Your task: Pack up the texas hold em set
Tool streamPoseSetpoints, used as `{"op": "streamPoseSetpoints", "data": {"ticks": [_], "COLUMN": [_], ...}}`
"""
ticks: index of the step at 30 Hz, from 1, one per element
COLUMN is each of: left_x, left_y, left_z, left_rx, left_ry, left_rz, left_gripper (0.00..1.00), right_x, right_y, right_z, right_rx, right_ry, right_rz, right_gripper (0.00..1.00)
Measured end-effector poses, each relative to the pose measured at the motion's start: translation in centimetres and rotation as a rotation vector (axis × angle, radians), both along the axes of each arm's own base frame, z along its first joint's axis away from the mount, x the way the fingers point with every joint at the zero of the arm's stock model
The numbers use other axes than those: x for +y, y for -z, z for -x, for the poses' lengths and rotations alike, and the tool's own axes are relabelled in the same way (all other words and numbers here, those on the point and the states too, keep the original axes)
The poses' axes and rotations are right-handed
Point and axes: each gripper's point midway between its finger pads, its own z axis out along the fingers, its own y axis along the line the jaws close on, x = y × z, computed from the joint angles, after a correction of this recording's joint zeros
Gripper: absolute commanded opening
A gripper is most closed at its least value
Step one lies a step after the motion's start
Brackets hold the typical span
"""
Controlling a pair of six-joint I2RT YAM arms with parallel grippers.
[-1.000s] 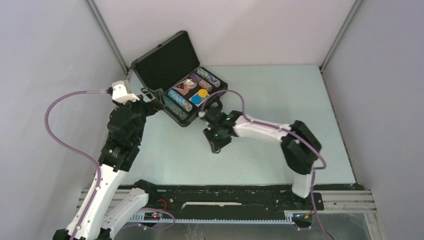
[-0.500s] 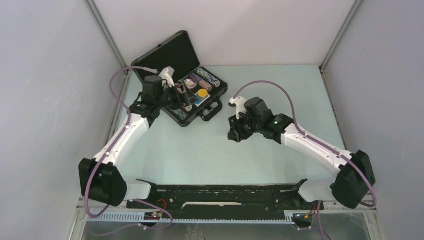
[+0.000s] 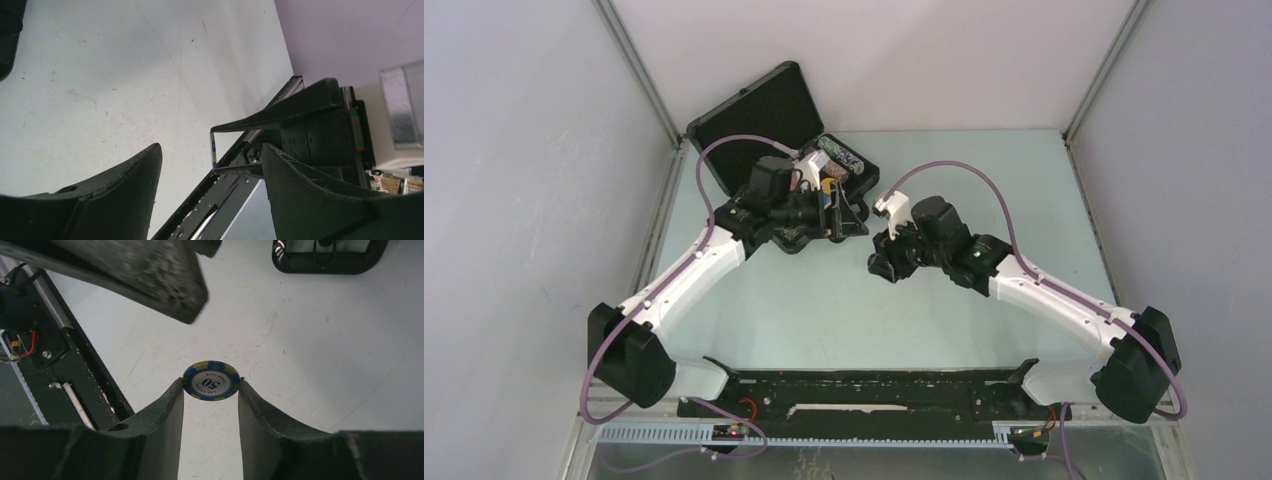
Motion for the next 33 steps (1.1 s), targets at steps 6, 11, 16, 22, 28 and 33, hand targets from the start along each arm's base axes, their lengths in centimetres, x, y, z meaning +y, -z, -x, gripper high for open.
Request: {"op": "streamPoseSetpoints", "data": {"ticks": [6,11,16,22,28,33], "left_x": [-0.3,-1.0,-1.7,-2.1,-2.2,-2.6], "left_y": [0.0,-0.2,0.6,2.1,2.7,3.2], "left_z": [0.0,0.5,1.3,2.0,2.3,2.6], "left_rx": [0.034,0.031,0.04,0.066,0.067,0.073], "left_ry": [-0.01,0.011,0.037,0.068,0.086,0.103], "left_rz": [0.018,0.025,-0.001,-0.04,-0.059,-0.071], "left_gripper": [0.7,0.63,0.56,0.48,0.42,0.31], "right_x": [0.8,0.8,0.8,0.8,0.6,0.6], "right_y": [-0.9,-1.1,-1.3,-1.8,-2.5,-2.6], "right_z": [-0.4,-0.7,-1.0,-1.1,-0.9,-0.8], "right_rx": [-0.038,-0.056,-0.068,-0.08,-0.096,-0.096], "right_ry": [-0.005,0.009,0.018,0.019,0.017,0.014], "right_rz": [-0.03,-0.033,-0.038,-0.048,-0.061,-0.063], "right_gripper": [0.41,0.41,0.41,0.41,0.41,0.41]}}
